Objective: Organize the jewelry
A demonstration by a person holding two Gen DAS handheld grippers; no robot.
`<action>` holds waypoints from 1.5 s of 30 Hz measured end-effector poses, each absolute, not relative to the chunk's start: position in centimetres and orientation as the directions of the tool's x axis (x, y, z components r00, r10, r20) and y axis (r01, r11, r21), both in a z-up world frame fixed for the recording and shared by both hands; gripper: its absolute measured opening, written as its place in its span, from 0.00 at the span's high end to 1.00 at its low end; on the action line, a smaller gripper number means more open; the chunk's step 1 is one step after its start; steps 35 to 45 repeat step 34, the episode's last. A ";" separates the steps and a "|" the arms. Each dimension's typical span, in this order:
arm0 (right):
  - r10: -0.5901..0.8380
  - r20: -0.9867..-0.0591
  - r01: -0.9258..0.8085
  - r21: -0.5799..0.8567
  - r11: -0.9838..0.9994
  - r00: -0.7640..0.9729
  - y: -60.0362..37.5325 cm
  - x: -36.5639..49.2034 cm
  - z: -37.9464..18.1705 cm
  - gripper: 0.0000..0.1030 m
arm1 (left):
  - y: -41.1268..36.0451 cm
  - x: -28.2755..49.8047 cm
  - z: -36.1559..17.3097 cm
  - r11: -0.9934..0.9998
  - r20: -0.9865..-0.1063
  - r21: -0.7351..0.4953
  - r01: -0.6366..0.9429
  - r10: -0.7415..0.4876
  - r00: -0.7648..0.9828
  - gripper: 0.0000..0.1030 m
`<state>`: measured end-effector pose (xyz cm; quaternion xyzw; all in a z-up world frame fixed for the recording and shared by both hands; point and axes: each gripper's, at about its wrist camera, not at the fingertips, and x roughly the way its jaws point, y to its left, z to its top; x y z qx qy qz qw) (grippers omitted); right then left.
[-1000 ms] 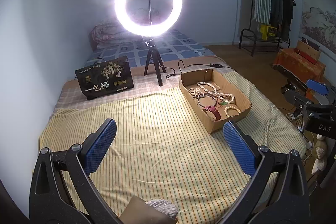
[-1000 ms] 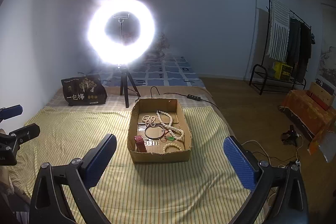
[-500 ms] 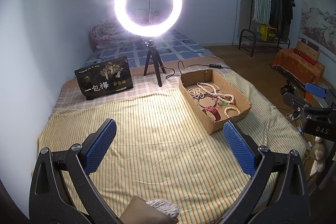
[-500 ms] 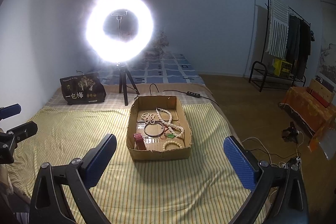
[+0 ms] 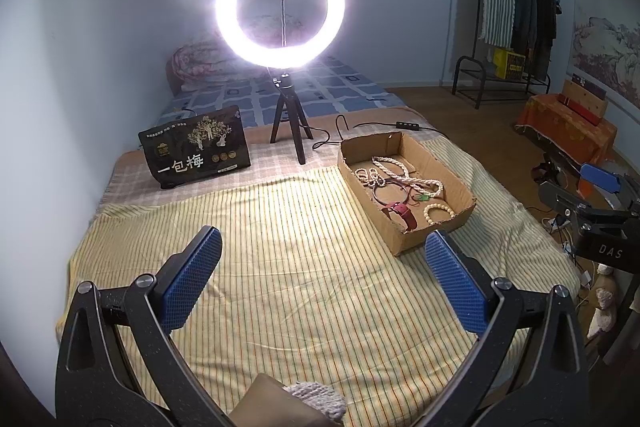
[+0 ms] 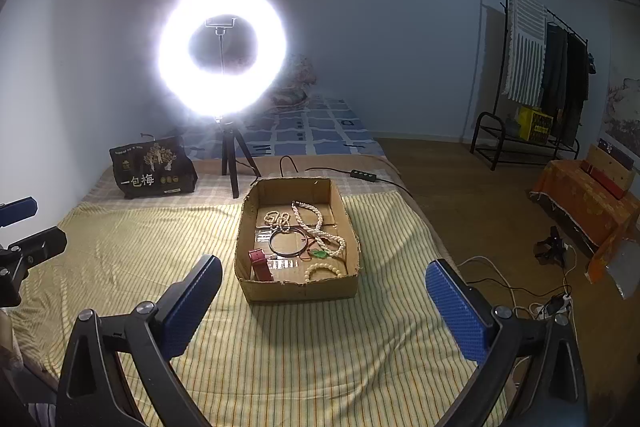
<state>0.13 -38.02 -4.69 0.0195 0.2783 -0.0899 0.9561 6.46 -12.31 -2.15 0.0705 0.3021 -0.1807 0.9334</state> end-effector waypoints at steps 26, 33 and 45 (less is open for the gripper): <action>-0.157 -0.559 0.179 -0.015 0.984 0.814 -38.1 0.1 -5.6 0.00 | -12.3 6.5 -2.1 0.928 -0.581 0.017 0.371 -0.293 0.759 0.00; -0.159 -0.567 0.185 -0.011 0.983 0.809 -38.2 0.2 -6.0 0.00 | -11.9 6.6 -2.0 0.939 -0.571 -0.003 0.343 -0.284 0.771 0.00; -0.161 -0.569 0.187 -0.011 0.982 0.807 -38.3 0.2 -6.2 0.00 | -12.0 6.8 -2.1 0.940 -0.574 -0.002 0.340 -0.280 0.769 0.00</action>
